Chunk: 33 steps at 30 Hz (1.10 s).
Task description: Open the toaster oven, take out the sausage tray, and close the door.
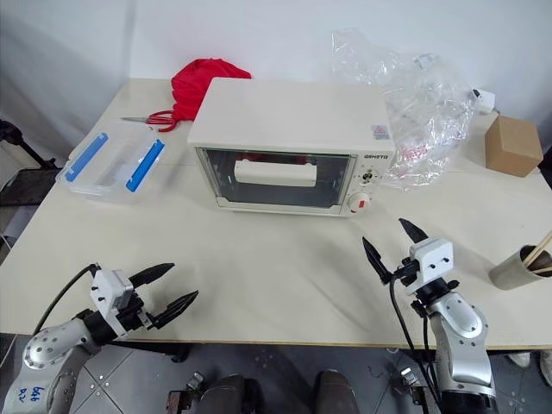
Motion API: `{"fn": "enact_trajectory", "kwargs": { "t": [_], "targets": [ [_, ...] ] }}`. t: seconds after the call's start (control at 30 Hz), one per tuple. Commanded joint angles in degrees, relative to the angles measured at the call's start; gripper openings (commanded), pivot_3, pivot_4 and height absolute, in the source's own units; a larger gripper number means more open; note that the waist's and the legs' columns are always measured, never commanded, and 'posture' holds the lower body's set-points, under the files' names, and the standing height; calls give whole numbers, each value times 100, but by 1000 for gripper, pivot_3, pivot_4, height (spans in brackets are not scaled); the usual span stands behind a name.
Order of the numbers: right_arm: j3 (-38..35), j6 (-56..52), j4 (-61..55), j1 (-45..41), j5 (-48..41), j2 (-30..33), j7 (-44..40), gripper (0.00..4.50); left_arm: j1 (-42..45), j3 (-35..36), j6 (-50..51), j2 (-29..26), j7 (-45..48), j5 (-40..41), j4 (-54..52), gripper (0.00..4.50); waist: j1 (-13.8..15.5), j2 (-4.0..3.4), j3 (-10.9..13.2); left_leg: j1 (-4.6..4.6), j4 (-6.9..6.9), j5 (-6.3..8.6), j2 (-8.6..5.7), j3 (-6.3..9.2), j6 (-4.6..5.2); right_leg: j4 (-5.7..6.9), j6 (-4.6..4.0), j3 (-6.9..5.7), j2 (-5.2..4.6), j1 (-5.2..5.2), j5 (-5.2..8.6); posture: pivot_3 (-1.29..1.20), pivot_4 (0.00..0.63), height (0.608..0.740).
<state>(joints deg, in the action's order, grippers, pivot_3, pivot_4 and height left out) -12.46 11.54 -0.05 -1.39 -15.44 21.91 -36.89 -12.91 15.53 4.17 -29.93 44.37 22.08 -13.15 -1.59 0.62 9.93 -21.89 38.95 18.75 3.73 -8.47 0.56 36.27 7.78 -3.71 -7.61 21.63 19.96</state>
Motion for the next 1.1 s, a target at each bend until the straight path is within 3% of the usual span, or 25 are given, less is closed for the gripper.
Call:
{"fn": "enact_trajectory", "kwargs": {
  "t": [0.03, 0.17, 0.27, 0.33, 0.47, 0.73, 1.1],
  "targets": [
    [83, 100, -123, 65, -298, 193, -481, 4500, -23, 121, -69, -110, 10, 50, -224, 4493, -3, 0, 0, 0, 1, 0, 0, -1, 0, 0, 0, 0, 0, 0, 0, 0, 150, 740],
    [252, -1277, -1146, 105, -1599, 660, -1295, 4500, 336, 564, 919, -415, 579, 1686, -471, 4493, 5, -2, 3, 0, 3, -1, 1, 3, 2, 4, 0, 0, -2, -1, 0, 0, 150, 740],
    [389, -2173, -1607, -221, -2214, 856, -1280, 4500, 813, 920, 1618, -716, 807, 2761, -398, 4493, 2, -2, 2, 2, 5, -1, 9, 9, 1, 13, 0, -1, -2, -3, 0, 0, 150, 740],
    [445, -2693, -1780, -554, -2537, 854, -1123, 4500, 1185, 1069, 1865, -899, 863, 3043, -211, 4493, -4, -2, 2, 5, 6, -3, 7, 9, -1, 17, -1, 1, -3, -4, 1, 0, 150, 740],
    [758, -3272, -1755, -1394, -2585, 718, -899, 4500, 1652, 1007, 2178, -1280, 1202, 3105, 21, 4493, -12, -3, 3, 5, 3, -3, 4, 6, -3, 17, -4, 0, 3, 0, 2, 0, 150, 740],
    [1144, -3122, -1346, -2192, -2269, 221, -977, 4500, 1722, 888, 2072, -1181, 1254, 2795, 119, 4493, 1, -1, 3, -48, 7, 3, -9, -6, -3, 38, -3, -6, 4, 69, 1, 0, 150, 740],
    [1326, -2918, -1491, -1970, -2019, 429, -1777, 4500, 1487, 1069, 1979, -1076, 1247, 2681, 212, 4493, -1, 0, 3, -51, 10, 3, -10, -18, -4, 53, -3, -9, 6, 82, 2, 0, 150, 740]
  ]
}}
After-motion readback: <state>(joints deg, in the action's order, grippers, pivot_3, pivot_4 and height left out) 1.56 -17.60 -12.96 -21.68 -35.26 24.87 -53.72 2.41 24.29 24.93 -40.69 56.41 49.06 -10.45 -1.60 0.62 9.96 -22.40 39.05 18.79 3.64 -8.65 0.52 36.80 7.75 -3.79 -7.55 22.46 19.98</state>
